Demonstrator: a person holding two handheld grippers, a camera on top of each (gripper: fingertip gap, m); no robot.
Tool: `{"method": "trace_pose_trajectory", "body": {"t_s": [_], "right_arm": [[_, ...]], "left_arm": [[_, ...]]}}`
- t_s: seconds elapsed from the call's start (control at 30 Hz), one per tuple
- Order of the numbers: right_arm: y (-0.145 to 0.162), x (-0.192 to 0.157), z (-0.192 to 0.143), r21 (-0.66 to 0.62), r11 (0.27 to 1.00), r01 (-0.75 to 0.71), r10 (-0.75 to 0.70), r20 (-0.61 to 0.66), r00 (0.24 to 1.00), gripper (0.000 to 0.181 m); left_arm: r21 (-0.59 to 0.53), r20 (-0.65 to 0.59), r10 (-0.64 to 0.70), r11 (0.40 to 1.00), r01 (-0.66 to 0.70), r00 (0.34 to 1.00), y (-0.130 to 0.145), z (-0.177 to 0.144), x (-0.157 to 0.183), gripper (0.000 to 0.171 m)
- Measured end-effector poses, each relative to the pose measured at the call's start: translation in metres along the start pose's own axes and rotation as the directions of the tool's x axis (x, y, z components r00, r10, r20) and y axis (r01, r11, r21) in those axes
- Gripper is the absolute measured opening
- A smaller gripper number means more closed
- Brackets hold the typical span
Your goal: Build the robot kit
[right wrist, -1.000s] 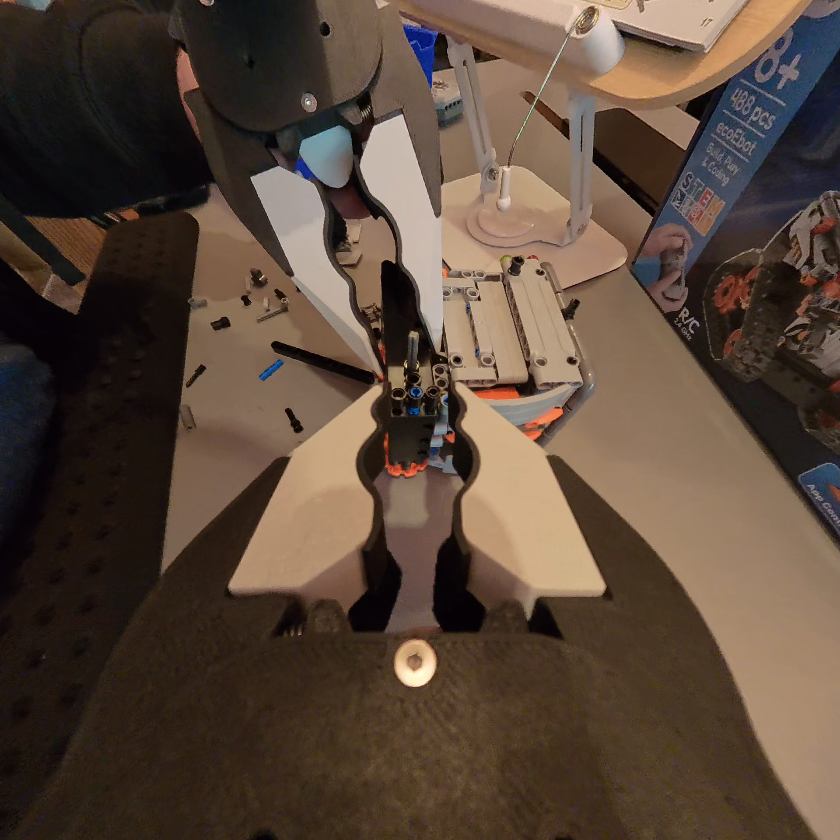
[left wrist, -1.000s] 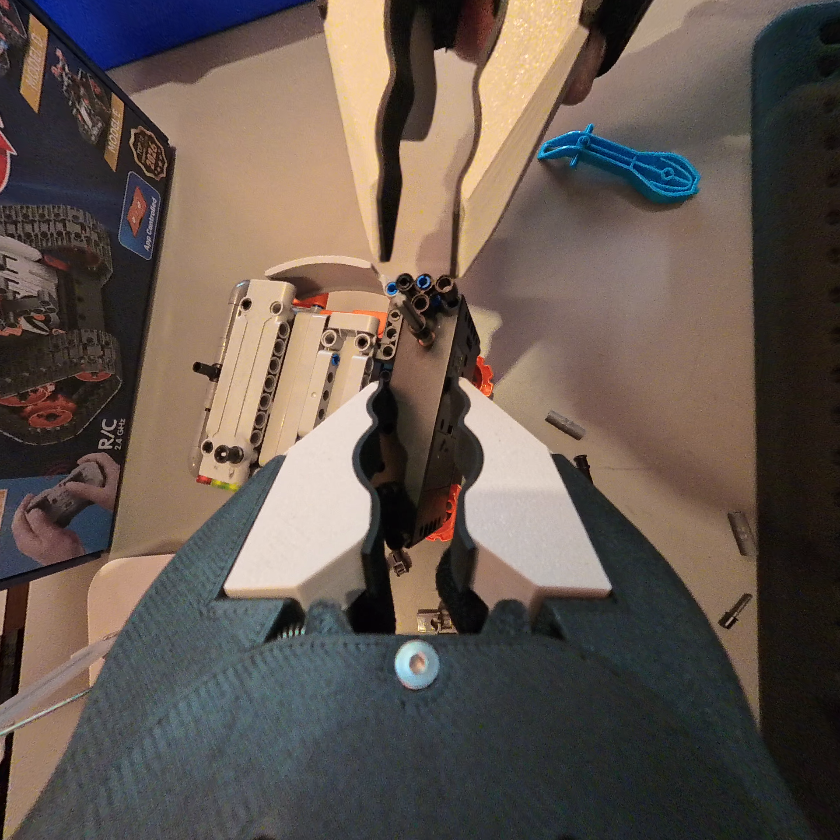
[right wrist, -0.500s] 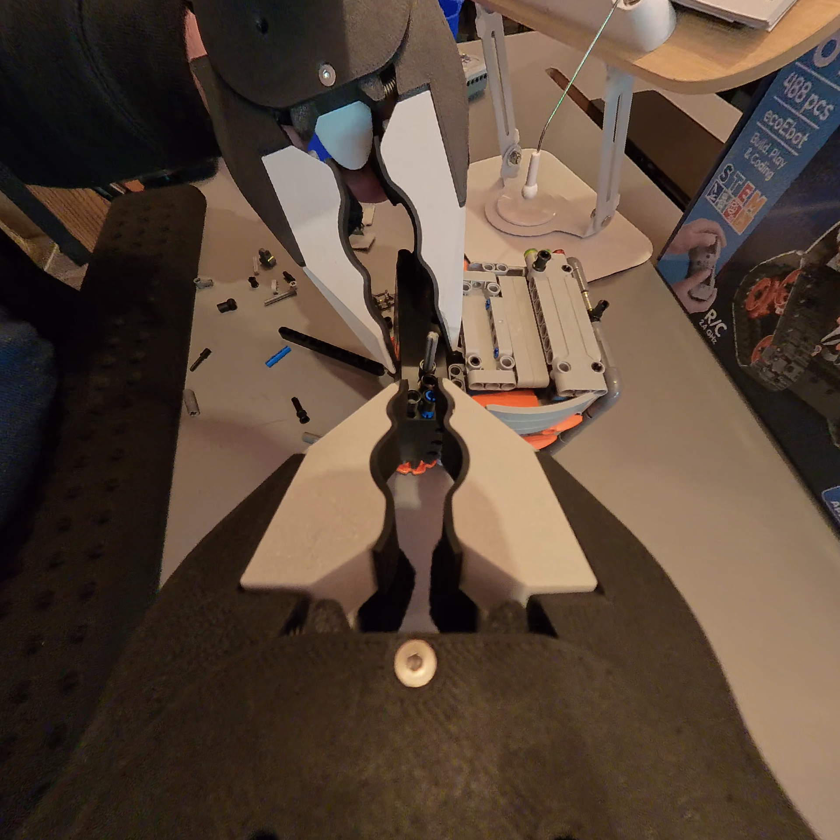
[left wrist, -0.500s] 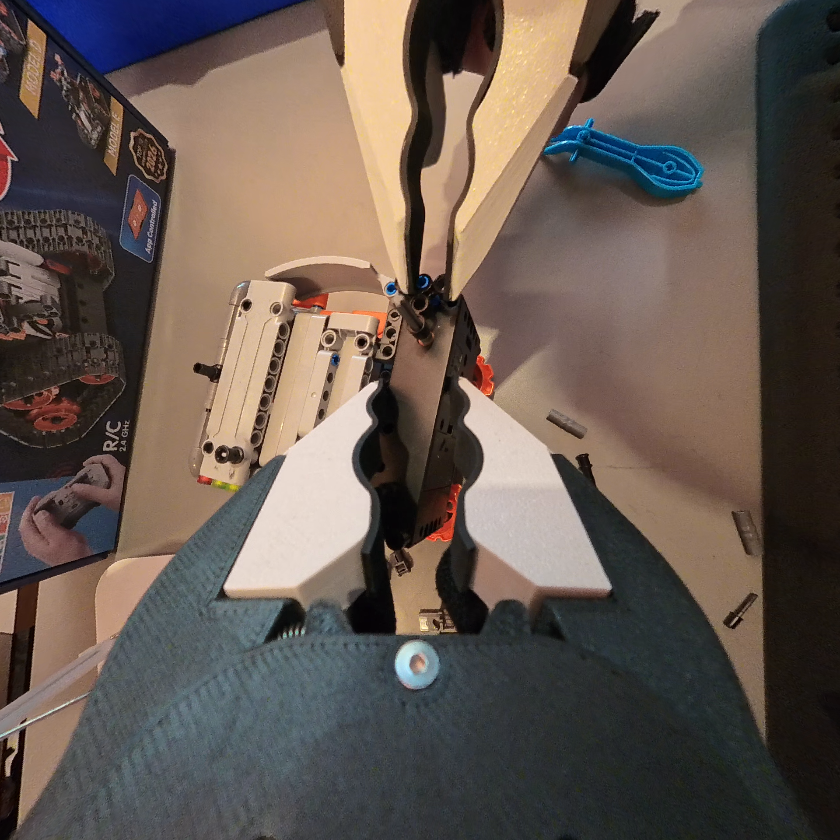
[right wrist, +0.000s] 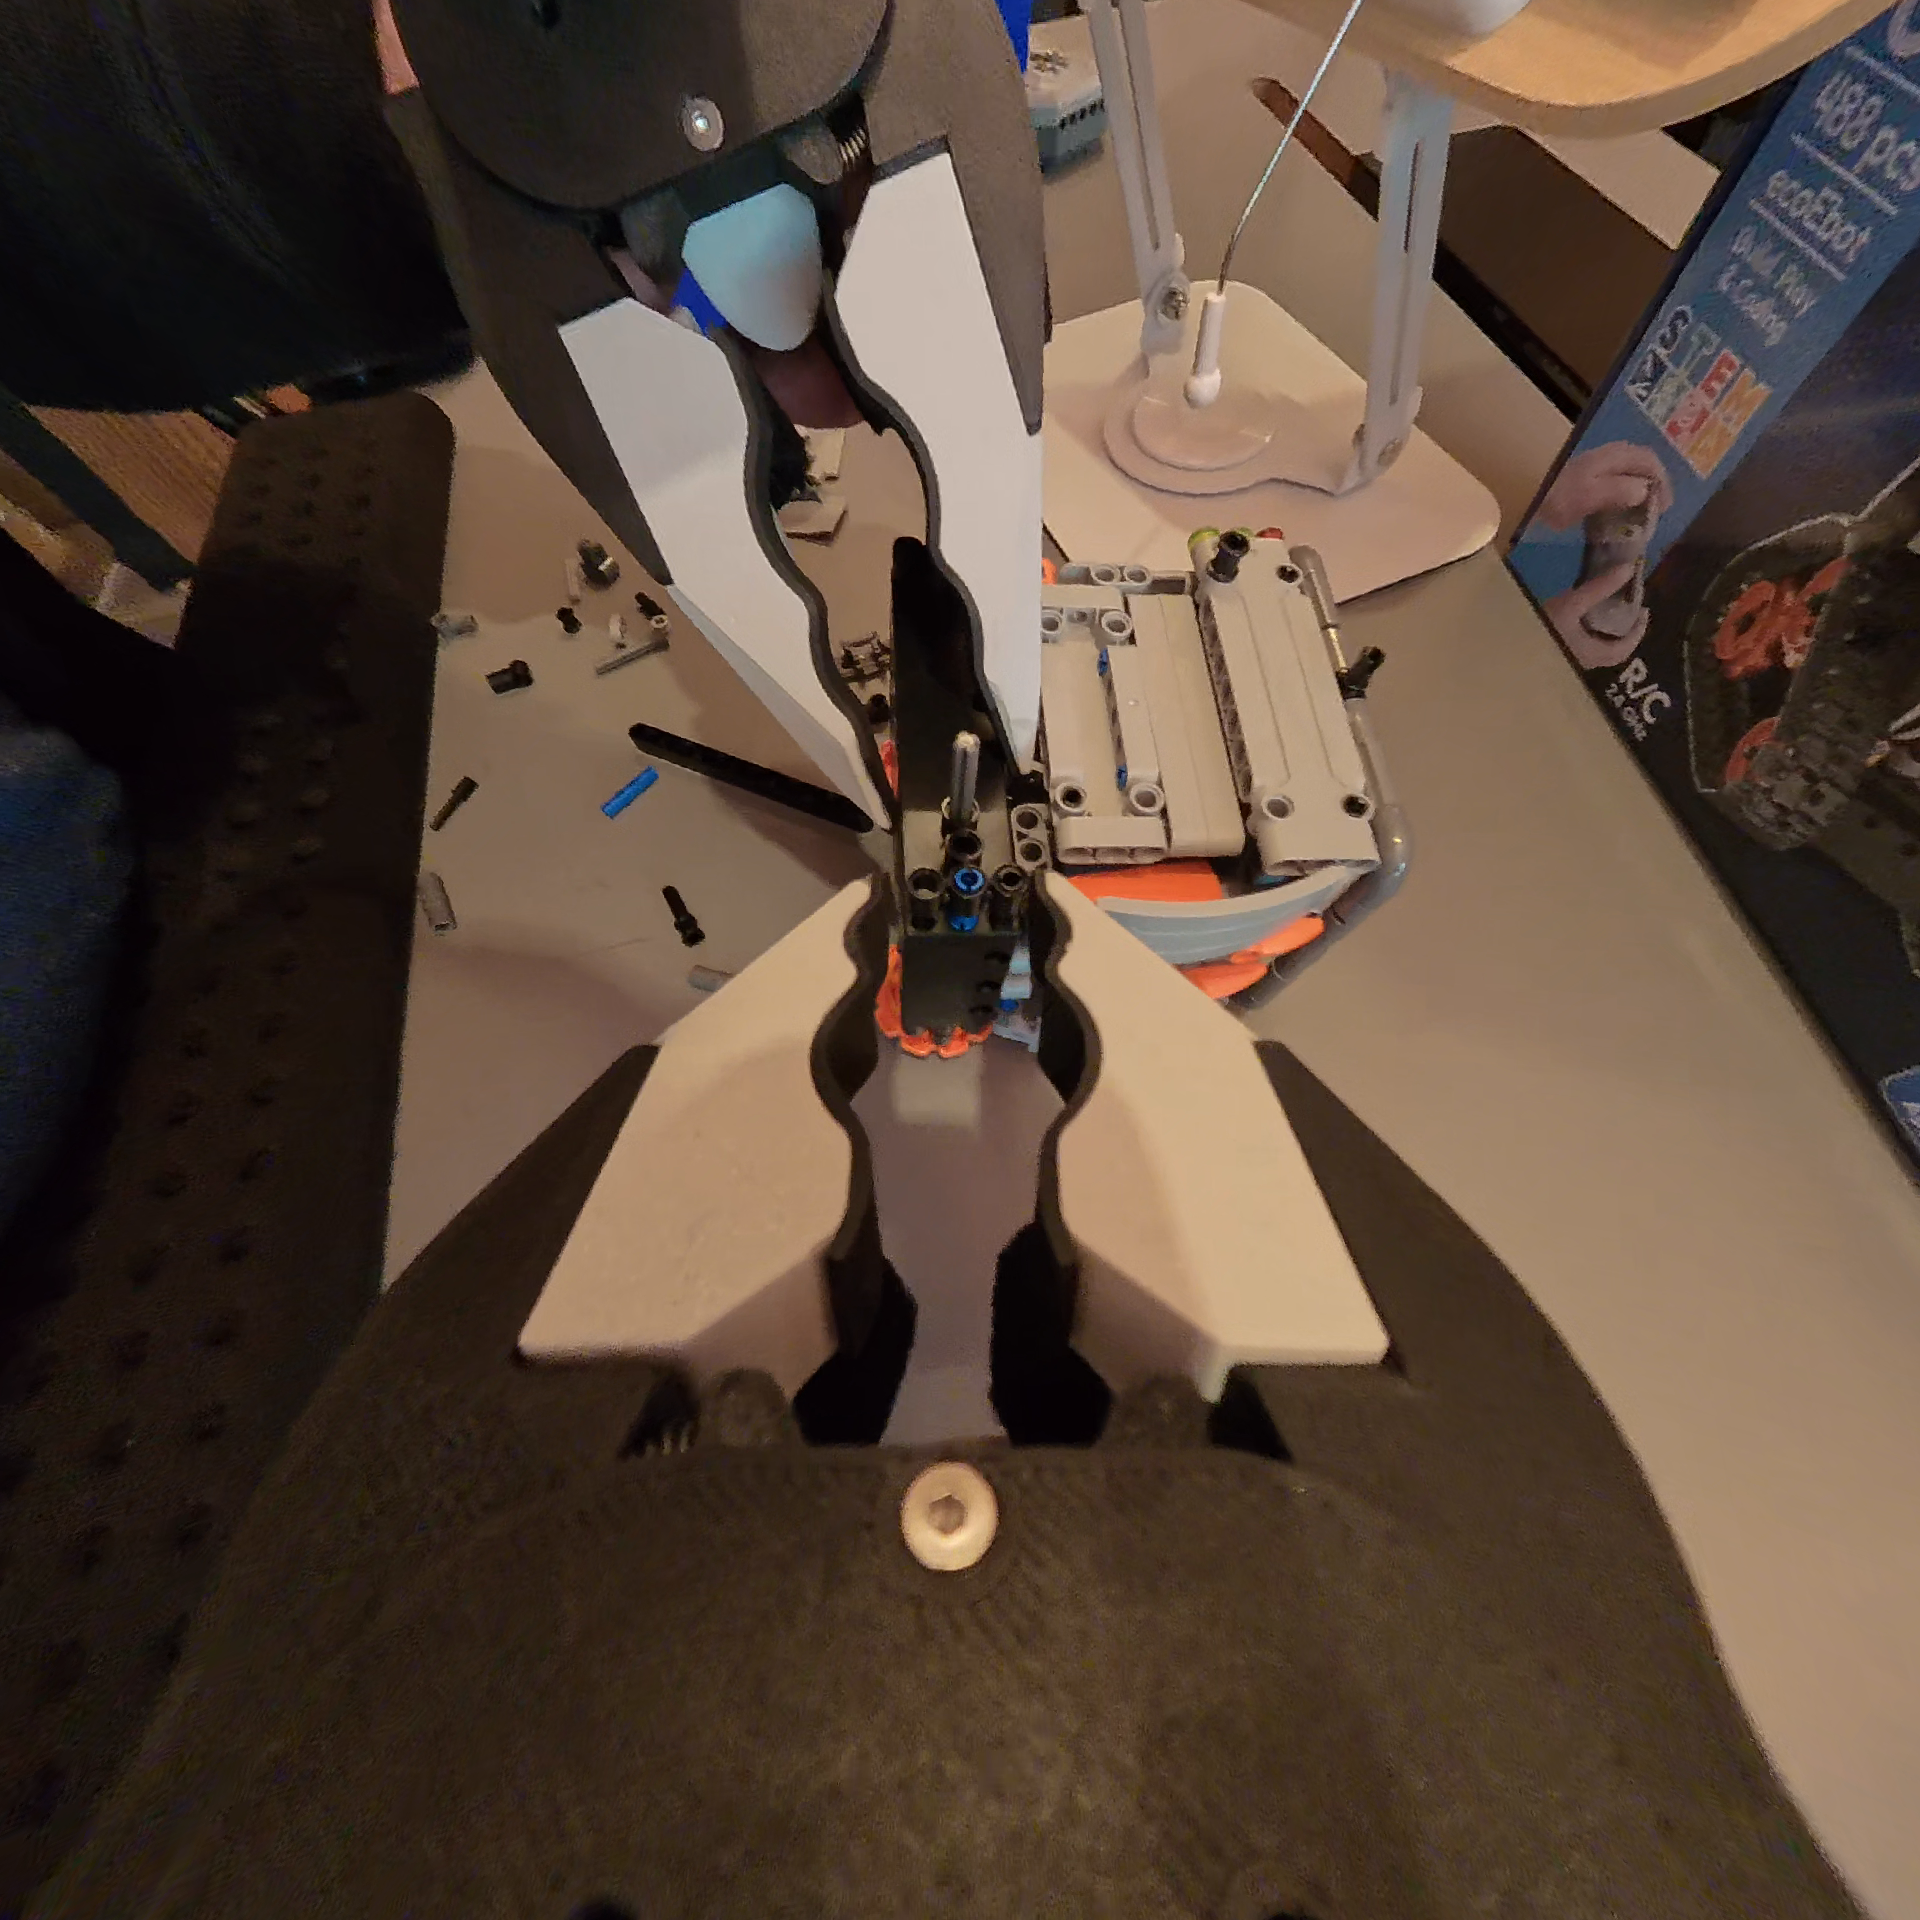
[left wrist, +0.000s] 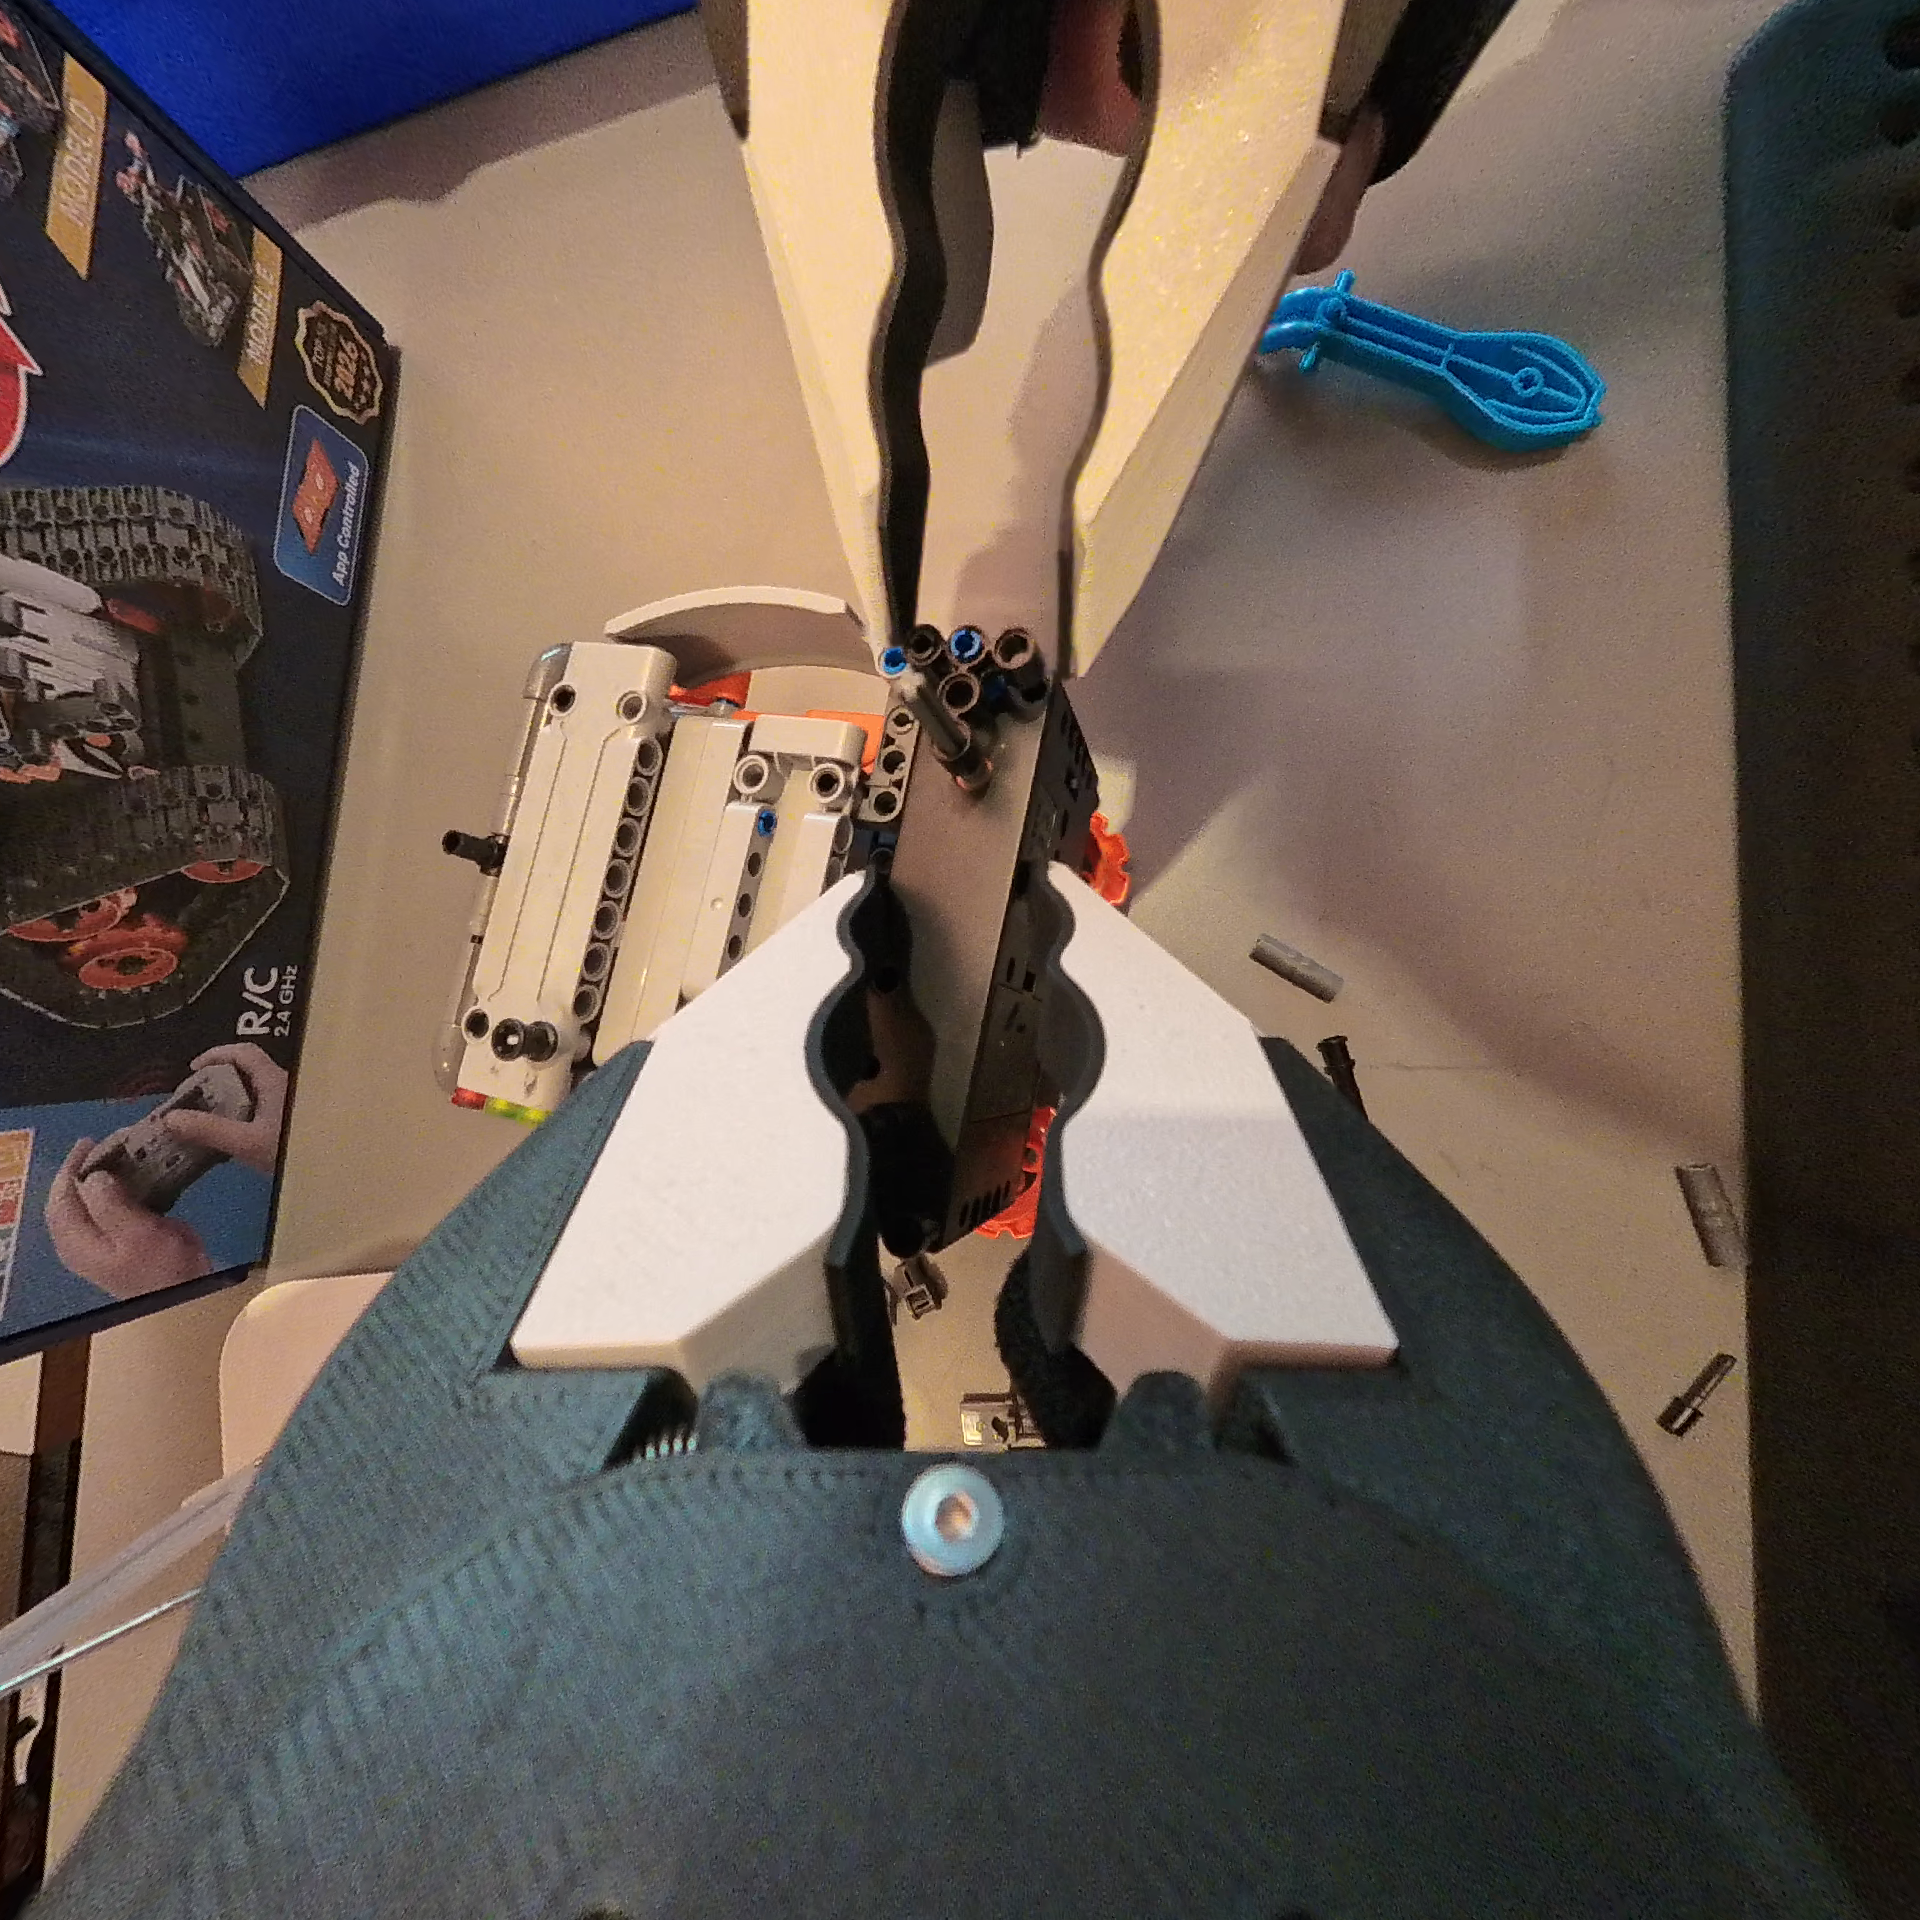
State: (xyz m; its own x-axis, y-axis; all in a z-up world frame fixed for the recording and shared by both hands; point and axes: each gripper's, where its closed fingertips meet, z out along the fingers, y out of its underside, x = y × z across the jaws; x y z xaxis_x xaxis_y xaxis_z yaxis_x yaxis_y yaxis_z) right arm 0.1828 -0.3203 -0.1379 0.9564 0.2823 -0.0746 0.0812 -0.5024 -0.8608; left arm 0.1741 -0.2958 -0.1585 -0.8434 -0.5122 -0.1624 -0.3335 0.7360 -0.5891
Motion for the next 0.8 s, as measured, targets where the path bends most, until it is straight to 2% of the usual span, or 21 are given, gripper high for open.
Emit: {"method": "trace_pose_trajectory", "body": {"t_s": [0.53, 0.8], "right_arm": [[0.0004, -0.0005, 0.0033, -0.070, 0.991, 0.112, -0.113, -0.005, 0.994, 0.021], [0.0021, -0.0004, 0.0041, -0.191, 0.965, 0.181, -0.179, 0.028, 0.983, 0.020]], "left_arm": [[0.000, -0.005, 0.007, 1.000, -0.007, 1.000, 0.0006, -0.0003, 0.0004, 0.026], [0.002, -0.003, 0.013, 1.000, -0.013, 1.000, 0.0006, -0.0003, 0.0004, 0.026]]}}
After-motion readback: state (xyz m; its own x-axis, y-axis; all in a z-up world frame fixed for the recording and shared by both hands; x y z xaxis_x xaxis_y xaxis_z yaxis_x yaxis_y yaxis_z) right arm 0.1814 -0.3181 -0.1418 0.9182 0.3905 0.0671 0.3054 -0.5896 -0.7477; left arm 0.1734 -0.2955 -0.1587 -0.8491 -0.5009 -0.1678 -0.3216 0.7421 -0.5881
